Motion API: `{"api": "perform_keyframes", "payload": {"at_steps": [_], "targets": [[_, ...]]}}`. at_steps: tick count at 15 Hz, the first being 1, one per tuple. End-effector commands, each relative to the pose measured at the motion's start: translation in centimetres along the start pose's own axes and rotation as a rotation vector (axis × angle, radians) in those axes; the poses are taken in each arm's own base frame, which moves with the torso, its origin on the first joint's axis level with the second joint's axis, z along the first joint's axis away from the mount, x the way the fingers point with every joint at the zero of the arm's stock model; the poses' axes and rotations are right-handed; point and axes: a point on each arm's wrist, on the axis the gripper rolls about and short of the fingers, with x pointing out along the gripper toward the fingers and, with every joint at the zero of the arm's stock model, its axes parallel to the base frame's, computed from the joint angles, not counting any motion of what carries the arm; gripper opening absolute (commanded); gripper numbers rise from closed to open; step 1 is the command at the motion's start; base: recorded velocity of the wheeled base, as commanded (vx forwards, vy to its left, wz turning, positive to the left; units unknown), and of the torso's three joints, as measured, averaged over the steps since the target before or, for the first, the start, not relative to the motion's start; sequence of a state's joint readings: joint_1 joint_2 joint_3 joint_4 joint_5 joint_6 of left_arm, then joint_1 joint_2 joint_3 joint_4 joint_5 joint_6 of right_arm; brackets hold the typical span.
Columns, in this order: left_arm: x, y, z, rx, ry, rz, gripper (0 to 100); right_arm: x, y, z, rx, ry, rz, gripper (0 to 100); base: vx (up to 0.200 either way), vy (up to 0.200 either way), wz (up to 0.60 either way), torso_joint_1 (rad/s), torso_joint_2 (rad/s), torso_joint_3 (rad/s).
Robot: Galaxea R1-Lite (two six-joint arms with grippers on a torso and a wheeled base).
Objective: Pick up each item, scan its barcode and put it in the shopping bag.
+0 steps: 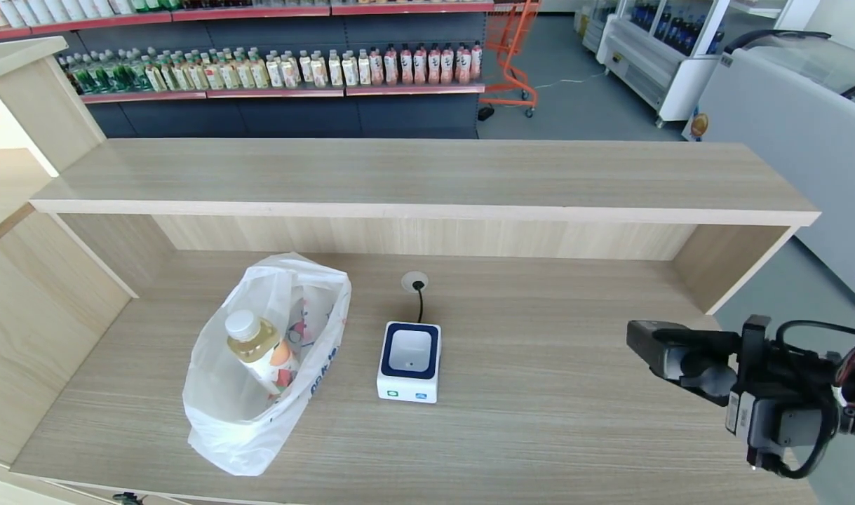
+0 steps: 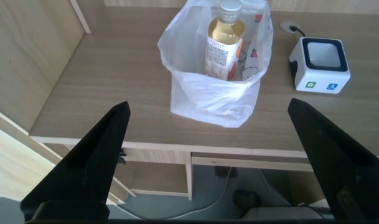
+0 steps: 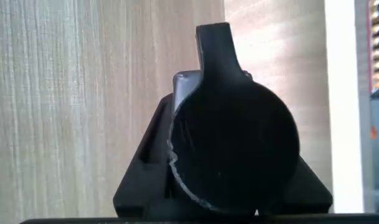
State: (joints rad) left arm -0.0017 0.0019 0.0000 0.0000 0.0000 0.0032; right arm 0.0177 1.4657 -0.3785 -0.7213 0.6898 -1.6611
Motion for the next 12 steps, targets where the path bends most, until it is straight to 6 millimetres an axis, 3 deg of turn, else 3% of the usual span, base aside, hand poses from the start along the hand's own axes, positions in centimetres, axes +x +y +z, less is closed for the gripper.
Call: {"api": "perform_keyframes", "payload": {"at_steps": [1, 3, 7, 12], "targets": [[0.0, 0.0, 0.0, 0.0, 0.0, -0.001, 100, 0.6, -0.7, 4.6, -0.432, -0.324, -0.076, 0, 0.0, 0.0, 0.0, 0.0, 0.0, 0.0], [0.0, 0.0, 0.0, 0.0, 0.0, 0.0, 100, 1.5, 0.5, 7.2, -0.663, -0.508, -0.075, 0, 0.0, 0.0, 0.0, 0.0, 0.0, 0.0], [0.0, 0.0, 0.0, 0.0, 0.0, 0.0, 100, 1.3, 2.4, 10.4, -0.832, -0.706, -0.062, 0, 0.0, 0.0, 0.0, 0.0, 0.0, 0.0], [0.0, 0.0, 0.0, 0.0, 0.0, 0.0, 100, 0.2, 3.5, 10.1, -0.975, -0.759, -0.069, 0, 0.0, 0.0, 0.0, 0.0, 0.0, 0.0]]}}
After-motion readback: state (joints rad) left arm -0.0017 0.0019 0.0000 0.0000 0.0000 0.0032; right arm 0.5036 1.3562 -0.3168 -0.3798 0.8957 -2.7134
